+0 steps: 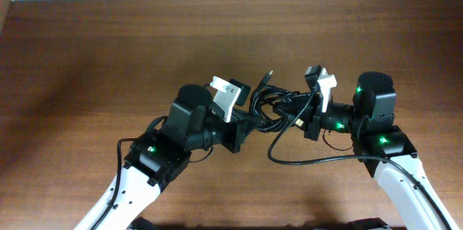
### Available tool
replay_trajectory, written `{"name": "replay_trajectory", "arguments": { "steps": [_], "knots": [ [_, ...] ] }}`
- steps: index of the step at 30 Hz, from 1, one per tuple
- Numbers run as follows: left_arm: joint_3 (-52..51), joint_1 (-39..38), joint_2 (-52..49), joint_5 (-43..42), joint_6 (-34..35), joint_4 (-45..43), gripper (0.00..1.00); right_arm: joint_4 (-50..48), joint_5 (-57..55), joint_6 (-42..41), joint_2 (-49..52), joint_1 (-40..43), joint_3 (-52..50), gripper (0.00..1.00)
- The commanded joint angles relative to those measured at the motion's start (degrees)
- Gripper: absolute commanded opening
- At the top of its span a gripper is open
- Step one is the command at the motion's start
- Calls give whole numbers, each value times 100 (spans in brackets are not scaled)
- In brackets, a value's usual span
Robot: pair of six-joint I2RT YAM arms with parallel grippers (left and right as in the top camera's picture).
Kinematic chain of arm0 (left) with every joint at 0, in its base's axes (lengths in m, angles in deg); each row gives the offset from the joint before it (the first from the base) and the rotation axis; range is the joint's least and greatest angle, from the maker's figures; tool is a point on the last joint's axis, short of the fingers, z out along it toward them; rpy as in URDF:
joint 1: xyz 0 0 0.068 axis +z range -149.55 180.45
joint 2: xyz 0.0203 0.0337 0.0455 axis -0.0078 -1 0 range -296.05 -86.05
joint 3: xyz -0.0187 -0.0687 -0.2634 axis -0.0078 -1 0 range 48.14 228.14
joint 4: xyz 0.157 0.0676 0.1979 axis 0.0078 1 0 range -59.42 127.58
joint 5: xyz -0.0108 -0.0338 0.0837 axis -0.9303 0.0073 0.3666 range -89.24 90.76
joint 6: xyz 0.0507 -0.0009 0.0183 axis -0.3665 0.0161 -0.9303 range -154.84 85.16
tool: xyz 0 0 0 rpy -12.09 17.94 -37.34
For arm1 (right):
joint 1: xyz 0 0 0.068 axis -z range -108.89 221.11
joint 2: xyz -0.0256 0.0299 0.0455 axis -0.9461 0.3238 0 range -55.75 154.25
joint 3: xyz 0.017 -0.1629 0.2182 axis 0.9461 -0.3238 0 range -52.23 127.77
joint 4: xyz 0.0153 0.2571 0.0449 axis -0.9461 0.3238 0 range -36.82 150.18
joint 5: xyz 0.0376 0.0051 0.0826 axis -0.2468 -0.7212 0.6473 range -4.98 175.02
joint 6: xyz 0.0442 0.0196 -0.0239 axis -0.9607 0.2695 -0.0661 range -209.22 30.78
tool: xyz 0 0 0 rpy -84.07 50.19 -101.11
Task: Untangle cables
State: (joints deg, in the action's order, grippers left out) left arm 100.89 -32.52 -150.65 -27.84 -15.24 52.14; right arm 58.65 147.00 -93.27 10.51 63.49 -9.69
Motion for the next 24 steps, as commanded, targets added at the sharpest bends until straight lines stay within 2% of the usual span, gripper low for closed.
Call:
{"name": "replay_trajectory", "arguments": {
  "steps": [1,8,14,17,24],
  "knots": [
    [46,-22,164,-737,-444,17,0,168,-114,68,-4,256,52,4],
    [46,-24,188,-2229,-1547,-4,0,549,-90,243,-4,577,50,4],
    [46,-4,275,-2594,-1659,-142,0,570,-94,262,-4,577,50,4],
    [46,188,365,-2872,-1510,-428,0,570,-94,262,-4,577,50,4],
    [46,1102,479,-2870,-210,-699,0,570,-111,262,-4,577,50,4]
  ]
}}
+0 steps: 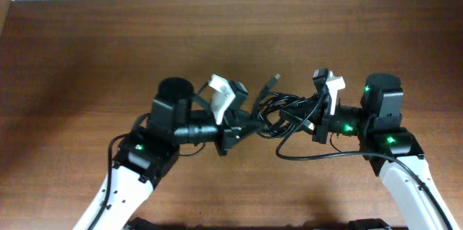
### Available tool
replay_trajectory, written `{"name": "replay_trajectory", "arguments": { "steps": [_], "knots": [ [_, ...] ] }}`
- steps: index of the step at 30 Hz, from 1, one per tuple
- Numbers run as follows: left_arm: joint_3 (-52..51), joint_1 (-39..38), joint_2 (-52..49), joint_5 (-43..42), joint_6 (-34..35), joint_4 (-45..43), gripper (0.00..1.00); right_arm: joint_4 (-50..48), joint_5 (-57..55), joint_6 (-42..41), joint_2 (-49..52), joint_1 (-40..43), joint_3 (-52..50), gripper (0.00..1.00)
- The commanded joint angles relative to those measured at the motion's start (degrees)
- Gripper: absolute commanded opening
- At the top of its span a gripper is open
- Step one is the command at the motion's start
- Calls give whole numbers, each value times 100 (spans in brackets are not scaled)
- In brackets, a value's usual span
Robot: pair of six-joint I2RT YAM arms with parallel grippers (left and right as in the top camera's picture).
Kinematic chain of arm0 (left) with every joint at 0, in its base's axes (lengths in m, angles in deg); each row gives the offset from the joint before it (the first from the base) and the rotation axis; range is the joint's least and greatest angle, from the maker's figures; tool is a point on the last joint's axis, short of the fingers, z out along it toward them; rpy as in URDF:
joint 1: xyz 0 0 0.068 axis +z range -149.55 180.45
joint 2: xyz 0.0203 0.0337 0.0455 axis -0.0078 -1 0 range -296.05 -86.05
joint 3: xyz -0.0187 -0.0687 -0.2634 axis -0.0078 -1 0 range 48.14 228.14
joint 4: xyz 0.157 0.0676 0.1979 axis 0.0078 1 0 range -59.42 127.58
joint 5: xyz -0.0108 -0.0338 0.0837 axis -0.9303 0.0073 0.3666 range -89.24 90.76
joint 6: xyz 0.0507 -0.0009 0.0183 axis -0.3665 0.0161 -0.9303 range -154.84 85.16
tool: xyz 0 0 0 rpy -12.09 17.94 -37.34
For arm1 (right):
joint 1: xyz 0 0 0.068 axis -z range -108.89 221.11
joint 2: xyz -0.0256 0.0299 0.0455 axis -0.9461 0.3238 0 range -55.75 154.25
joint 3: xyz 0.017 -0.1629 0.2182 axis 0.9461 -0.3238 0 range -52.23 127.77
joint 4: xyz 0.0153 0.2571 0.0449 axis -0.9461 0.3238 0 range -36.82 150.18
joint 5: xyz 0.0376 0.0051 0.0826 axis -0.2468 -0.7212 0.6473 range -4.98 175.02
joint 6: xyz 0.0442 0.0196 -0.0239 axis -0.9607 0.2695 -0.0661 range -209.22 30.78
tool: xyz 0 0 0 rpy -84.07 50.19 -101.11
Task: Untangle cables
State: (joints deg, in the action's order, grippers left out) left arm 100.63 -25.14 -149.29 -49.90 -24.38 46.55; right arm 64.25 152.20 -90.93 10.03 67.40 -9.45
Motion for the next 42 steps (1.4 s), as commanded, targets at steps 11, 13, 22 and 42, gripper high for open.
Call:
{"name": "replay_trajectory", "arguments": {
  "steps": [11,13,22,42],
  "knots": [
    [72,1231,337,-1451,2288,-216,29,11,-632,26,48,186,26,4],
    [72,1231,337,-1451,2124,-208,74,11,-634,26,48,186,26,4],
    [70,1224,337,-1449,1947,2,99,11,-608,22,48,186,26,4],
    [70,-546,-566,1749,2645,752,88,-13,-476,24,48,186,26,4]
  ]
}}
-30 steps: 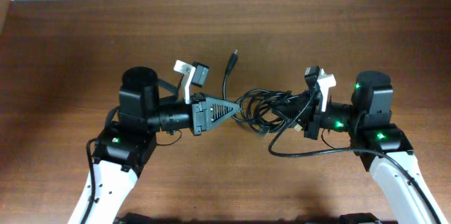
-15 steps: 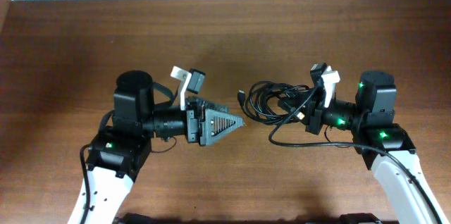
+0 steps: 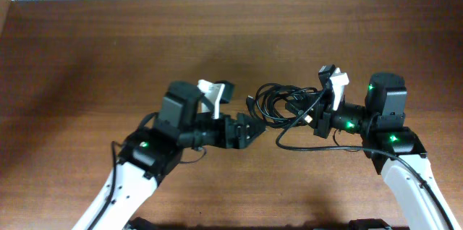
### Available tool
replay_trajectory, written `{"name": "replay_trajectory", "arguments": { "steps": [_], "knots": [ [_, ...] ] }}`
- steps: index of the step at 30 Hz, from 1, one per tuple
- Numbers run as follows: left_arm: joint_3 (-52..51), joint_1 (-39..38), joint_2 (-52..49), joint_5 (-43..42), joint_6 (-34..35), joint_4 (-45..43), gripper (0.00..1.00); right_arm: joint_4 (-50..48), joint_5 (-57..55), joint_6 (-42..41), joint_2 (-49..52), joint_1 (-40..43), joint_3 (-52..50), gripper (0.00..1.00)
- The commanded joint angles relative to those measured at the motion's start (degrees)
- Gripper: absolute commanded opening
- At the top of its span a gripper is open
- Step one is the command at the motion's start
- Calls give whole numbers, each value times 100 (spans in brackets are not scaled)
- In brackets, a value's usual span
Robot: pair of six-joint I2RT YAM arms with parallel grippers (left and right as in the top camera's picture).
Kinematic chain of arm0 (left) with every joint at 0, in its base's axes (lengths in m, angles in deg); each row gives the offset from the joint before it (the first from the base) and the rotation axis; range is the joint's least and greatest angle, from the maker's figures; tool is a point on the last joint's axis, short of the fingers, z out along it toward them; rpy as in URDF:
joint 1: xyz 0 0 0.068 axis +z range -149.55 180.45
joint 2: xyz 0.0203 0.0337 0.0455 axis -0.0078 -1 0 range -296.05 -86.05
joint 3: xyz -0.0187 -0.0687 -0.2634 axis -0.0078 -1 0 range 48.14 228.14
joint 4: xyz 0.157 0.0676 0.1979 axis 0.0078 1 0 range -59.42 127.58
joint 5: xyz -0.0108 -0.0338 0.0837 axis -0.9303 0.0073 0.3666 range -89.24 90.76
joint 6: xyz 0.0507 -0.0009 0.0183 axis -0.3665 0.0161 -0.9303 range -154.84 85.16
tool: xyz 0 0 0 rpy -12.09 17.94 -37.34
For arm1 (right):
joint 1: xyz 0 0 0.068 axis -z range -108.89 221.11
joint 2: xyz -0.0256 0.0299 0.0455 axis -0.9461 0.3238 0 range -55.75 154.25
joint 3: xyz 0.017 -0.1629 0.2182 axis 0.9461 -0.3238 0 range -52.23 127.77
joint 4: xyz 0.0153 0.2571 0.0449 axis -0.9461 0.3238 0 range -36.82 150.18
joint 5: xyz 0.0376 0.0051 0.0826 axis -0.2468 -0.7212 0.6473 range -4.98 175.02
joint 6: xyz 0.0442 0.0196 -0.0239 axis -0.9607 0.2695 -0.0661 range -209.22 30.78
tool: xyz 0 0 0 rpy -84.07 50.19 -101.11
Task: Untangle cables
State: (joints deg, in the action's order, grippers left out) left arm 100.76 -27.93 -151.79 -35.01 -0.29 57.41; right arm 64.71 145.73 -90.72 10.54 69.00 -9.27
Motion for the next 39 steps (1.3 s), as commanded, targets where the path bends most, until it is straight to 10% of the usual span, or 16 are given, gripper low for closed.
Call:
{"name": "replay_trajectory", "arguments": {
  "steps": [1,27,39],
  "knots": [
    [57,-310,-398,258,236,-457,85,-57,170,2,-2,26,9,4],
    [57,-378,-1558,258,1174,-1740,7,-57,166,4,-2,26,9,4],
    [57,-372,-1541,-122,791,-1735,0,-52,164,7,-2,26,9,4]
  ]
}}
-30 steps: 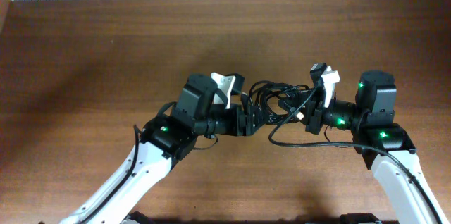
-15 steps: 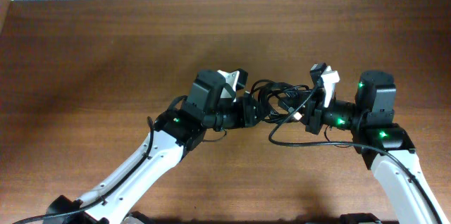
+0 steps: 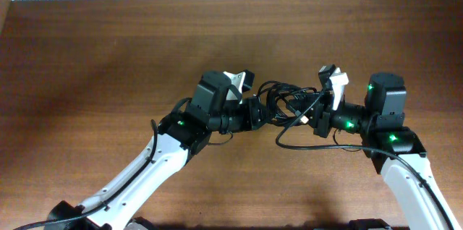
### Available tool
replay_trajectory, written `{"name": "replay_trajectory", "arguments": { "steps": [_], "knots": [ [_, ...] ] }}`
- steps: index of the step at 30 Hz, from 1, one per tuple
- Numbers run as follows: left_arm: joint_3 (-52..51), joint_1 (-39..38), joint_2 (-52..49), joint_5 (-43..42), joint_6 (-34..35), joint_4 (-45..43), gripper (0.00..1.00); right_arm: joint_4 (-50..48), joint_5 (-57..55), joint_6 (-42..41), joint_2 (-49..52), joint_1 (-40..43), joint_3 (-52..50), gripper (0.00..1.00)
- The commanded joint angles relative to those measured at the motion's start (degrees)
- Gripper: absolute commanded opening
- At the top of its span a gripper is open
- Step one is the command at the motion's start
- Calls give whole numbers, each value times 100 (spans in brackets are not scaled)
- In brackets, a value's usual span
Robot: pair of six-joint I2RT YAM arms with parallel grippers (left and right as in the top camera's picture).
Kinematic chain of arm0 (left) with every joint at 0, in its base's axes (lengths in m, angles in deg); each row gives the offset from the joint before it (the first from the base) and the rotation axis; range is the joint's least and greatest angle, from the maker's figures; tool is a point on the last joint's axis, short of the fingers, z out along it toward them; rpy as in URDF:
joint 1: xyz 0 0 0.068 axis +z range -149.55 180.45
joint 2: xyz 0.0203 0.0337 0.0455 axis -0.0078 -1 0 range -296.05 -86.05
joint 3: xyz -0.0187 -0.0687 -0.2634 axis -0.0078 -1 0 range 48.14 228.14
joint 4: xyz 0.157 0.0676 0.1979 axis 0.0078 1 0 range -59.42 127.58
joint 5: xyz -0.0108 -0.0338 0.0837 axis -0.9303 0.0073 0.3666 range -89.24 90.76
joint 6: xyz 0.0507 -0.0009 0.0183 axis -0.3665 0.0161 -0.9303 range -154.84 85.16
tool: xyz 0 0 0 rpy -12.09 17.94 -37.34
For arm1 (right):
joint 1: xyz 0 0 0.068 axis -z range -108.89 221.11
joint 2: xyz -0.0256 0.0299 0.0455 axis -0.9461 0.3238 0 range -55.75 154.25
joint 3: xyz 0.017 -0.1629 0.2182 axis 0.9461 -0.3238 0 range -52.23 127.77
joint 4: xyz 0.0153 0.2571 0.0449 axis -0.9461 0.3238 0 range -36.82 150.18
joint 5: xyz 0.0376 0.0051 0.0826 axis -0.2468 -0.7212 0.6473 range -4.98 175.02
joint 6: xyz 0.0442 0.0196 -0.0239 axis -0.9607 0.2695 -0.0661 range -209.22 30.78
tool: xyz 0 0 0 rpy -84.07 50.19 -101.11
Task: Untangle cables
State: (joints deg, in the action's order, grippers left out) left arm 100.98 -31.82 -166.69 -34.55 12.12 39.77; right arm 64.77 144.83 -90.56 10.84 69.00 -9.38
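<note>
A tangle of black cables (image 3: 281,103) hangs between my two grippers above the brown table (image 3: 108,49). My right gripper (image 3: 312,116) grips the tangle's right side and is shut on it. One black strand (image 3: 311,146) loops down from there toward the right arm. My left gripper (image 3: 262,113) reaches in from the left with its fingertips at the tangle's left edge. The dark fingers merge with the cables, so I cannot tell whether they are open or shut.
The white wall edge runs along the far side of the table. Both arm bases come in from the near edge, the left arm (image 3: 145,172) stretched diagonally and the right arm (image 3: 394,158) upright at the right.
My left gripper was apart from the tangle, down and to the left of it. It now sits further right and up, at the tangle's left edge. The right gripper and tangle have hardly moved.
At first both grippers were at the tangle, left and right of it. Then they stood wider apart with the cables stretched between them. After that the left gripper was off the tangle, which hung from the right gripper alone. Now the left gripper is back at its left edge.
</note>
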Motion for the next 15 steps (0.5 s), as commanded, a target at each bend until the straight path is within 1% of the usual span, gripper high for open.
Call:
{"name": "replay_trajectory", "arguments": {
  "steps": [1,4,8,9,11,15],
  "knots": [
    [35,17,-24,-269,-693,33,0,-59,251,-7,-33,26,20,4],
    [35,17,157,-415,-1368,221,0,-37,251,55,-33,28,20,4],
    [35,20,487,-317,-2076,649,0,-37,251,55,-33,26,20,4],
    [35,24,669,-118,-2186,863,0,-37,251,55,-33,26,20,4],
    [35,83,931,20,-2334,1084,0,-37,251,52,-33,28,20,4],
    [35,302,1504,20,-2603,1331,0,-37,251,52,-33,28,20,4]
  ]
}}
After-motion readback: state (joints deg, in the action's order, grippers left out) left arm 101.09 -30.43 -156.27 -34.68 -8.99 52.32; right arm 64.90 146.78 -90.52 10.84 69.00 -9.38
